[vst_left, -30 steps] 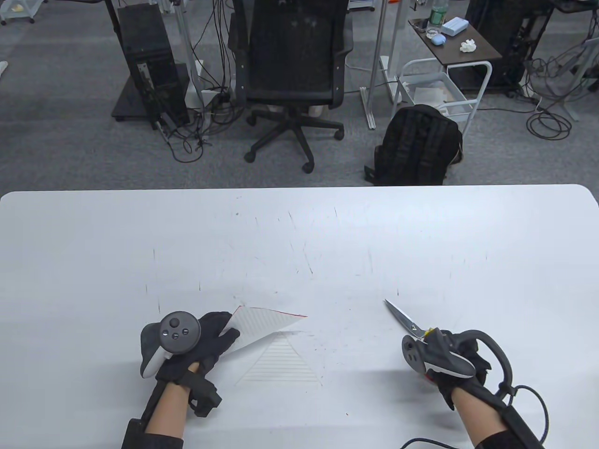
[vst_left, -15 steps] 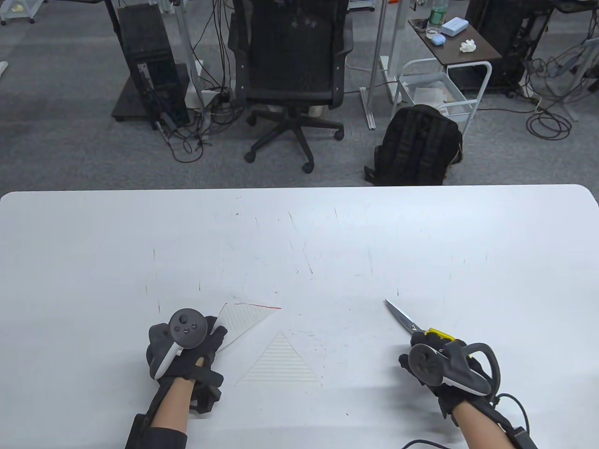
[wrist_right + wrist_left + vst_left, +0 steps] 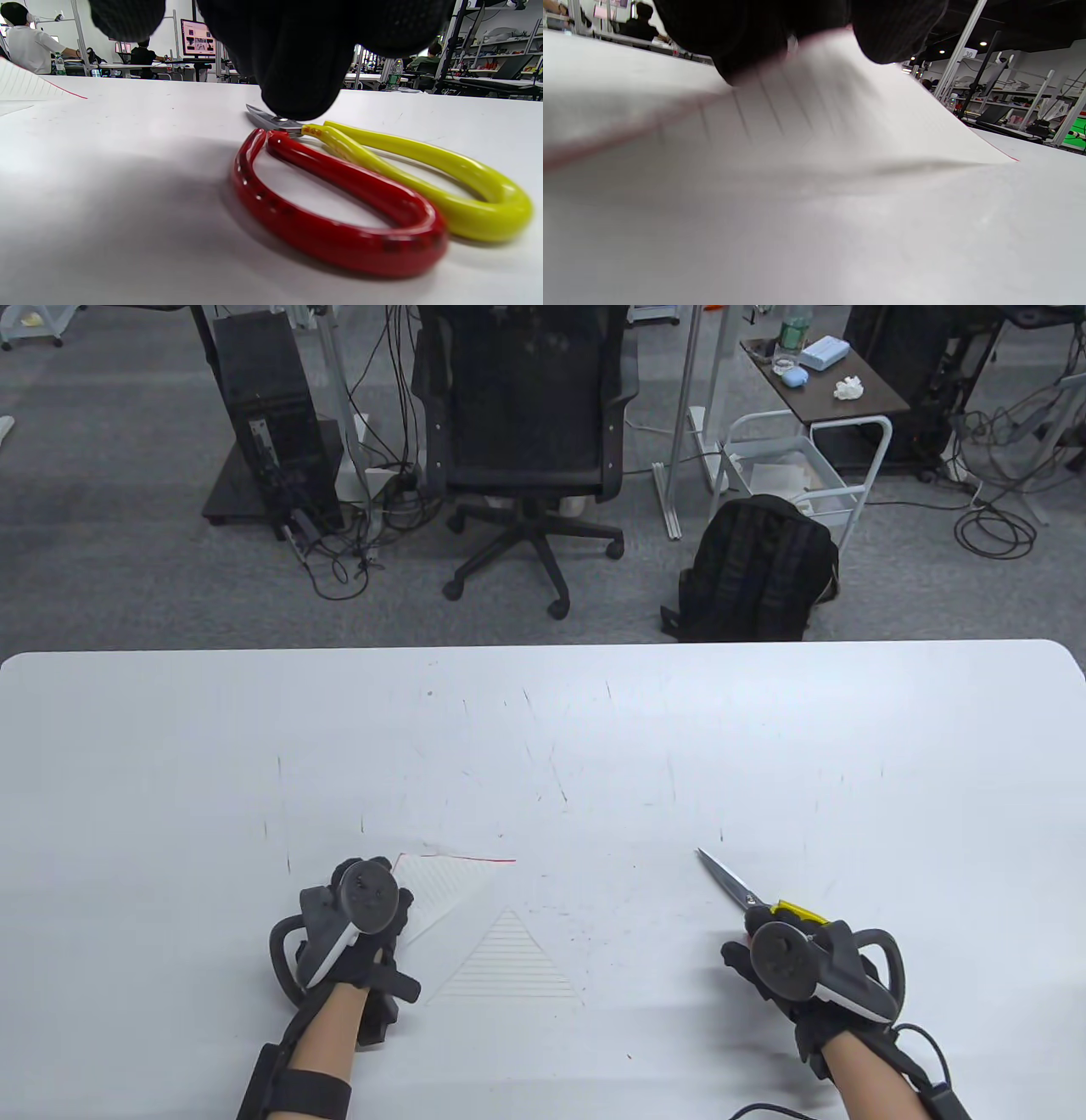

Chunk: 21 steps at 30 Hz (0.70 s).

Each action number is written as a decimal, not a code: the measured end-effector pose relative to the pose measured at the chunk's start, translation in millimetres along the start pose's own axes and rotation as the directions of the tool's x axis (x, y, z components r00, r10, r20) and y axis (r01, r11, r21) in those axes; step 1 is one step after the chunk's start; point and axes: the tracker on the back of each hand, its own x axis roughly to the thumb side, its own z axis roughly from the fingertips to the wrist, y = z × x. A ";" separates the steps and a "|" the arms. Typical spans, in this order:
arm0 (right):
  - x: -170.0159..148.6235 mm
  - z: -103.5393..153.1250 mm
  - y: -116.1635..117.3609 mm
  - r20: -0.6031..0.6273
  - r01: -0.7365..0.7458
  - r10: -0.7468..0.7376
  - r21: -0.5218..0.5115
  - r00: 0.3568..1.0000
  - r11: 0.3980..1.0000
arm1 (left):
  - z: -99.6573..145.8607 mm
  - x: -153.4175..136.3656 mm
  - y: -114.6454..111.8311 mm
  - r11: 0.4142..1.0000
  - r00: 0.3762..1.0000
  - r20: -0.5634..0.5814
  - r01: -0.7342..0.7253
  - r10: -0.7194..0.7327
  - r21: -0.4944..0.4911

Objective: Cut the paper along the line with scissors

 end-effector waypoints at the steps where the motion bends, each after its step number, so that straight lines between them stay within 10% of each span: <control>1: -0.2 0.2 -0.3 -0.001 -0.004 0.004 -0.003 1.000 1.000 | 1.4 0.8 2.4 1.000 1.000 0.010 0.006 -0.006 0.010; 12: -4.2 3.3 -3.5 -0.011 -0.027 0.026 -0.050 1.000 0.998 | 53.8 9.3 50.0 0.949 0.957 0.238 0.089 -0.166 0.301; 21: -3.9 4.1 -9.4 -0.003 -0.038 0.038 -0.161 0.999 0.986 | 73.6 0.7 50.8 0.959 0.868 0.441 0.125 -0.229 0.252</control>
